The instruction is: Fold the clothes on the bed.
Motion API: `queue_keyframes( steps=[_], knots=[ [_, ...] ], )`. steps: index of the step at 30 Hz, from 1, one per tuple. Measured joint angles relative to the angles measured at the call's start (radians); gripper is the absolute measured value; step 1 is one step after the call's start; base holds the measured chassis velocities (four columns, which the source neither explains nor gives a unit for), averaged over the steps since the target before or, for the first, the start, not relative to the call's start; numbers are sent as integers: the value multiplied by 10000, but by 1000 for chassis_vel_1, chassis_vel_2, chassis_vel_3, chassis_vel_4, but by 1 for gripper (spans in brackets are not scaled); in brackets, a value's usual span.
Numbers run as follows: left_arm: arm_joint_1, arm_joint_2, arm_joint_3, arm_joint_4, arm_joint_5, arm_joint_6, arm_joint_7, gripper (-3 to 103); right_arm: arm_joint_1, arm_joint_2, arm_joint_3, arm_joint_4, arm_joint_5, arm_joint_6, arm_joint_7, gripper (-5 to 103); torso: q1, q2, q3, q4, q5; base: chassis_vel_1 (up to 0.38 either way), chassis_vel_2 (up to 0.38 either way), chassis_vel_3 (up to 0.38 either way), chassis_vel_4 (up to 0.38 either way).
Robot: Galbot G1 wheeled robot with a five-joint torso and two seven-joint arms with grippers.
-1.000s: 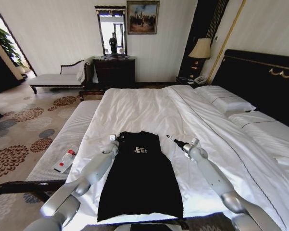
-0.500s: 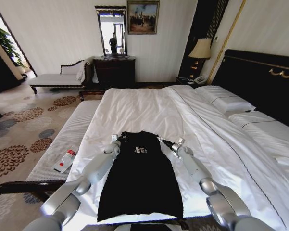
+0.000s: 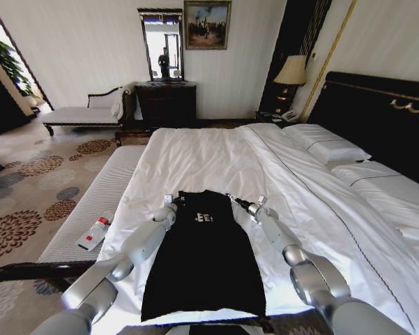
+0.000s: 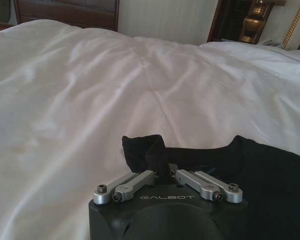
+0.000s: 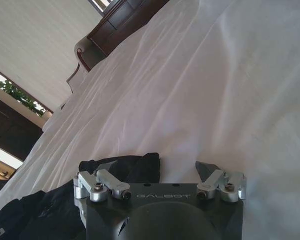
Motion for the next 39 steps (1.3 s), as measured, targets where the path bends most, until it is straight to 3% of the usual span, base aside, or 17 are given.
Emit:
queue_keyframes(
  steps=[4, 11, 15, 23, 26, 39],
  knots=[
    [-30, -36, 0, 50, 11, -10, 65, 1, 35, 53, -6, -150, -344, 1, 12, 75, -1, 1, 0, -1, 0, 0, 0, 0, 0],
    [-35, -26, 0, 46, 12, -15, 80, 1, 108, 221, -16, -222, -521, -11, 83, 66, 0, 0, 0, 0, 0, 0, 0, 0, 0],
    [-31, 19, -17, -8, 11, -16, 79, 1, 157, 279, -15, -284, -564, -15, 111, 45, -1, 0, 0, 1, 1, 0, 0, 0, 0],
    [-27, -50, -38, 101, 33, -24, 94, 1, 231, 251, -34, -343, -559, -36, 180, 24, 0, 0, 0, 1, 1, 0, 0, 0, 0],
    [-10, -153, -95, 205, 102, -45, 119, 1, 234, 300, -35, -327, -552, -38, 273, 3, -1, 0, 0, 1, 1, 0, 0, 0, 0],
    [68, -269, -355, 359, 260, -122, 146, 1, 132, 278, -94, -95, -391, 237, 556, 0, 0, 0, 1, 1, 1, 0, 0, 0, 0]
  ],
)
